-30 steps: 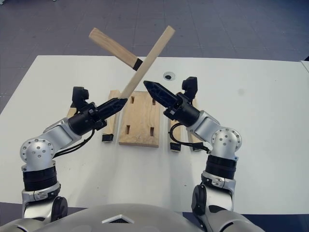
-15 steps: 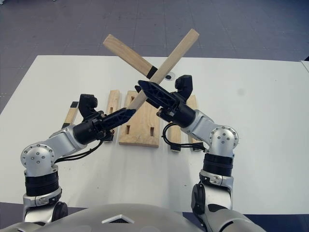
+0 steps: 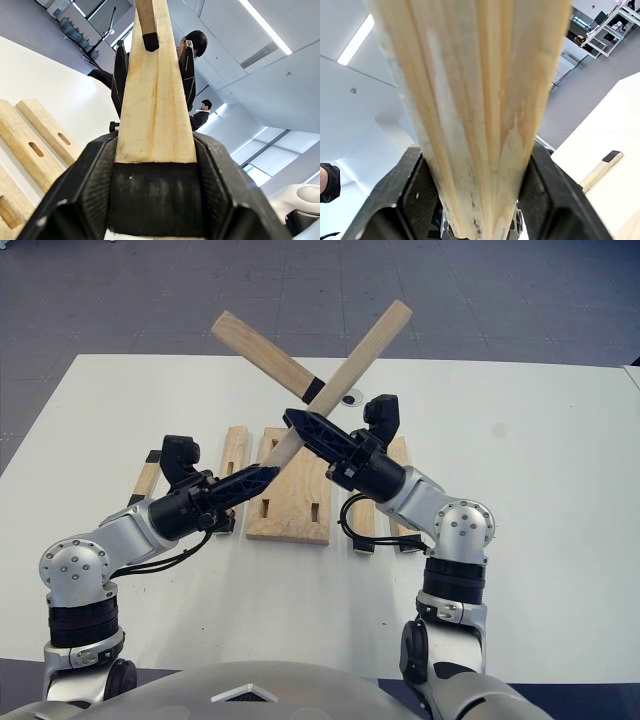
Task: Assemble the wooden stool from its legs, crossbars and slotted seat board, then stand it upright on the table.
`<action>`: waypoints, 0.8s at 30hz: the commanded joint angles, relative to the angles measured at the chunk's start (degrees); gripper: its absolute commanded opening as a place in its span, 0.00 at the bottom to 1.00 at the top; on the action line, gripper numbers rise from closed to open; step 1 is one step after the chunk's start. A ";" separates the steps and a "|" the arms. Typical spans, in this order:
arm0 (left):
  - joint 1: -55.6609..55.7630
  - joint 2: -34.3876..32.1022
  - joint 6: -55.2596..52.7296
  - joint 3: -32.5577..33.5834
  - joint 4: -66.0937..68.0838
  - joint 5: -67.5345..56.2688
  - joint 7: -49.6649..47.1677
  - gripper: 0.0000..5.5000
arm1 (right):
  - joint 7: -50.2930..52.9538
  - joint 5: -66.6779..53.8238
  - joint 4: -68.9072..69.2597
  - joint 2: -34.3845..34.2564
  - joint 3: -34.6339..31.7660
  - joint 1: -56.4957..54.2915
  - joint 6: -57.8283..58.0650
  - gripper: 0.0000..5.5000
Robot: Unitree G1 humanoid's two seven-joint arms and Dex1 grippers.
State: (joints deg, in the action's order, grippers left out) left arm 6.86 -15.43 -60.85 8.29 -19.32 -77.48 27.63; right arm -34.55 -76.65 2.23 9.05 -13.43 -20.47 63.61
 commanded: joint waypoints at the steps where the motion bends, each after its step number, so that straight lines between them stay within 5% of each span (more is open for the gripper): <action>1: 1.18 -0.90 1.08 0.06 0.04 -0.51 -0.19 0.38 | -0.67 0.48 0.14 1.11 1.14 -0.53 0.30 0.38; 13: -1.19 -7.40 4.10 0.28 0.61 5.78 7.24 0.71 | -0.97 0.44 -1.07 2.49 1.47 -0.91 -0.02 0.38; 19: 0.94 -13.20 7.21 8.95 5.76 6.25 8.37 0.72 | -3.05 6.22 -3.23 7.02 1.32 -1.10 -3.11 0.38; 24: 2.71 -14.26 18.81 -5.81 6.41 33.38 1.83 0.72 | -7.70 20.19 -9.61 10.38 4.37 -6.14 -14.25 0.38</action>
State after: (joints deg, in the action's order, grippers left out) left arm 7.89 -28.67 -46.18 9.23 -13.64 -54.60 32.58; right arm -40.40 -60.10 -5.30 18.06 -9.78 -23.19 52.71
